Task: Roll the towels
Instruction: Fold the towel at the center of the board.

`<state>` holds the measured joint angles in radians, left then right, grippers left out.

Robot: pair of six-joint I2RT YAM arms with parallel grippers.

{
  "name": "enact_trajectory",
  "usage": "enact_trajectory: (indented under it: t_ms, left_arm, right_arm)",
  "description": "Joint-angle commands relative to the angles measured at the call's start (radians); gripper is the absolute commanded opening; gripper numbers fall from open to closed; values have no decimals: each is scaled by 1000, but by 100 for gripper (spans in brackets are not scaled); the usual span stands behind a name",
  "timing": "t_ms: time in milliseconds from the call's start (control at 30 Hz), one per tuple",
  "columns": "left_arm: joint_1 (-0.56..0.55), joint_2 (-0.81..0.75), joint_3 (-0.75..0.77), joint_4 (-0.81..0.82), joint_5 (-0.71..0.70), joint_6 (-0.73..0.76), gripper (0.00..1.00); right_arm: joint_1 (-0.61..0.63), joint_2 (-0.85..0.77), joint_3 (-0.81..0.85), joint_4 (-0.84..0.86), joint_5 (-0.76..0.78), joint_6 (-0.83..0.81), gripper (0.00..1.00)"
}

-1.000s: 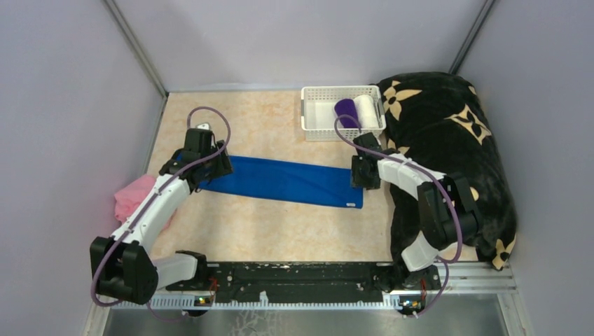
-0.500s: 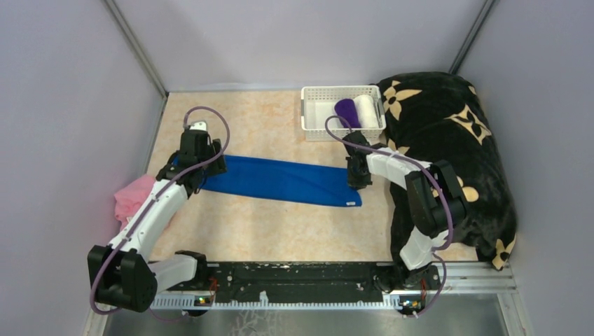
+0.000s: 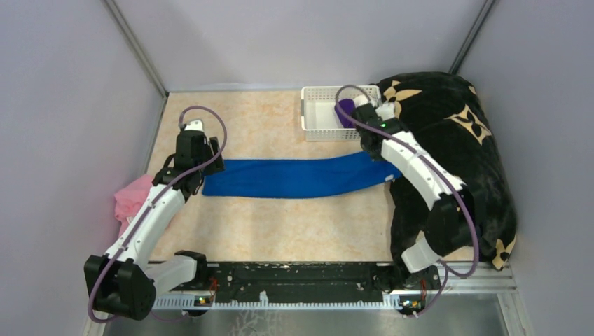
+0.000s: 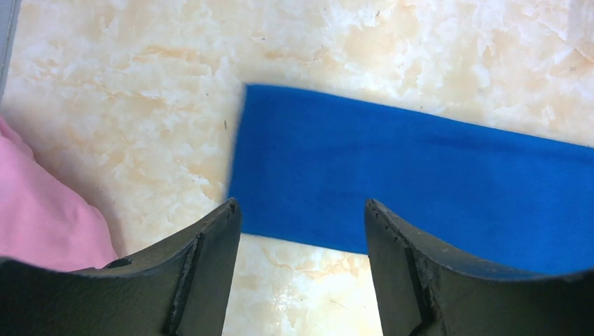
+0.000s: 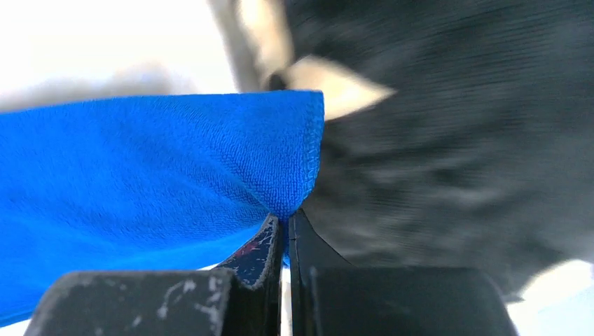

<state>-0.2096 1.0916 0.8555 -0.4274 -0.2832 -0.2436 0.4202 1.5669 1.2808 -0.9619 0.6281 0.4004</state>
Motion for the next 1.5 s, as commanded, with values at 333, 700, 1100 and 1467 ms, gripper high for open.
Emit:
enact_trajectory:
  t_ms: [333, 700, 1100, 1467]
  left_arm:
    - [-1, -15, -35, 30, 118, -26, 81]
    - [33, 81, -8, 17, 261, -54, 81]
    - [58, 235, 46, -31, 372, -117, 76]
    - [77, 306, 43, -39, 440, -110, 65]
  right_arm:
    - [-41, -70, 213, -202, 222, -69, 0]
    - [132, 59, 282, 148, -471, 8, 0]
    - [331, 374, 567, 234, -633, 96, 0]
    - [404, 523, 686, 252, -712, 158, 0]
